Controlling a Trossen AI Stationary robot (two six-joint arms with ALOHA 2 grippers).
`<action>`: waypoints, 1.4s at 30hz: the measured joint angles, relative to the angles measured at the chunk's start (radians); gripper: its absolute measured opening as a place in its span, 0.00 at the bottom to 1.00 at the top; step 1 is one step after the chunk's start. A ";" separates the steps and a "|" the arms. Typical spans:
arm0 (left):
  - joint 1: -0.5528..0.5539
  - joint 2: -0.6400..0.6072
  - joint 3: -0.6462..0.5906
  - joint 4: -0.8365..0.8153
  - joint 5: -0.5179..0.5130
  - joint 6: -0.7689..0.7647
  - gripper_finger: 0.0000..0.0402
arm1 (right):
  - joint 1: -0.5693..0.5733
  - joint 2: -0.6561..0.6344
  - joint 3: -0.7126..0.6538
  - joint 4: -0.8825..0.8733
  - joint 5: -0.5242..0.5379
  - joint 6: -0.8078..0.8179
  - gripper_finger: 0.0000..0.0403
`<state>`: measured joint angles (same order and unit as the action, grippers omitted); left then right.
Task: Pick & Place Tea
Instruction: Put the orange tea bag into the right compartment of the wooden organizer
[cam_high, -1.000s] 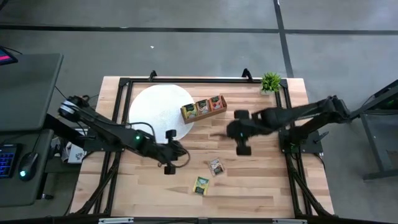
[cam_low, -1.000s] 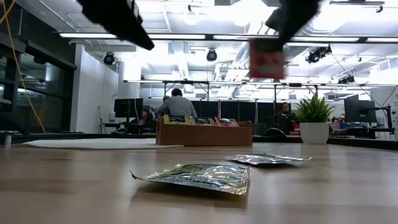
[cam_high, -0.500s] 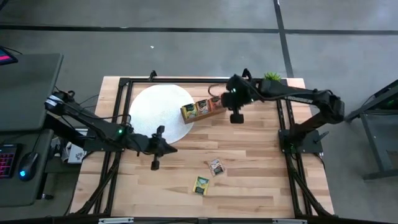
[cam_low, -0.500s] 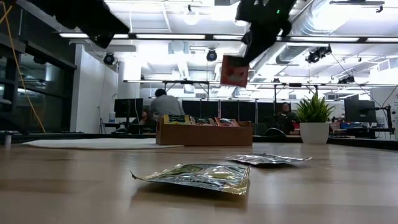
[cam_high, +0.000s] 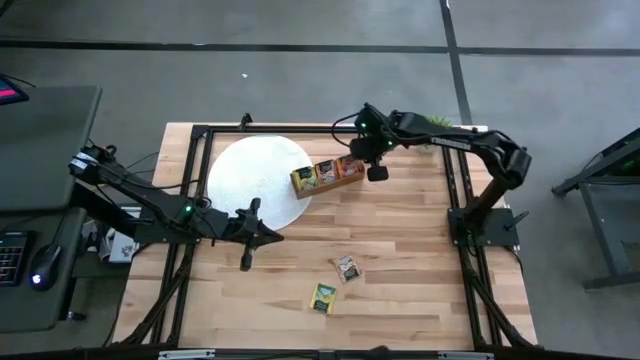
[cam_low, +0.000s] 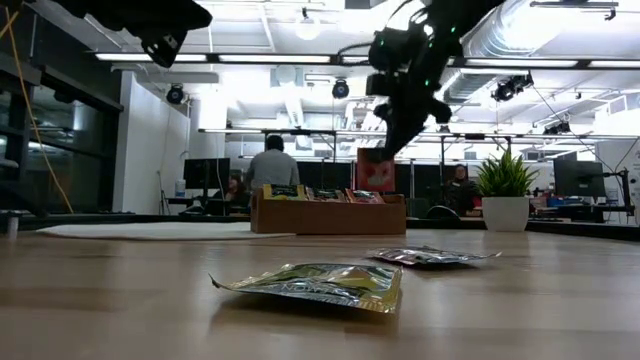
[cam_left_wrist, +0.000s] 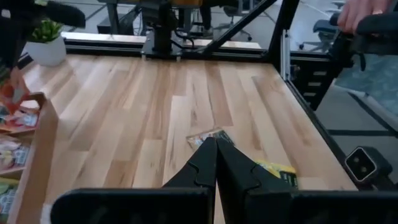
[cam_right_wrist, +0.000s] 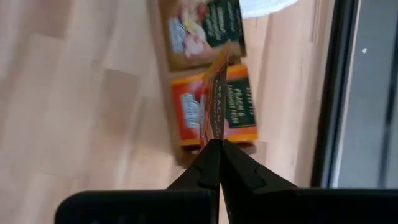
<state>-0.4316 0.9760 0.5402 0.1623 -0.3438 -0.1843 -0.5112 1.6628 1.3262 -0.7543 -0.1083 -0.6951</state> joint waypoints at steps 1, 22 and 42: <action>0.000 0.000 0.000 0.000 -0.006 0.000 0.00 | -0.006 0.011 0.000 0.010 0.011 -0.022 0.00; 0.029 0.001 0.000 0.001 -0.074 -0.057 0.00 | -0.039 0.116 0.000 0.040 -0.017 -0.170 0.00; 0.029 0.002 0.000 -0.008 -0.081 -0.065 0.00 | -0.038 0.118 0.000 0.036 0.030 -0.114 0.27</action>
<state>-0.4030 0.9775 0.5400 0.1539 -0.4252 -0.2489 -0.5491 1.7804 1.3262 -0.7183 -0.0783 -0.8089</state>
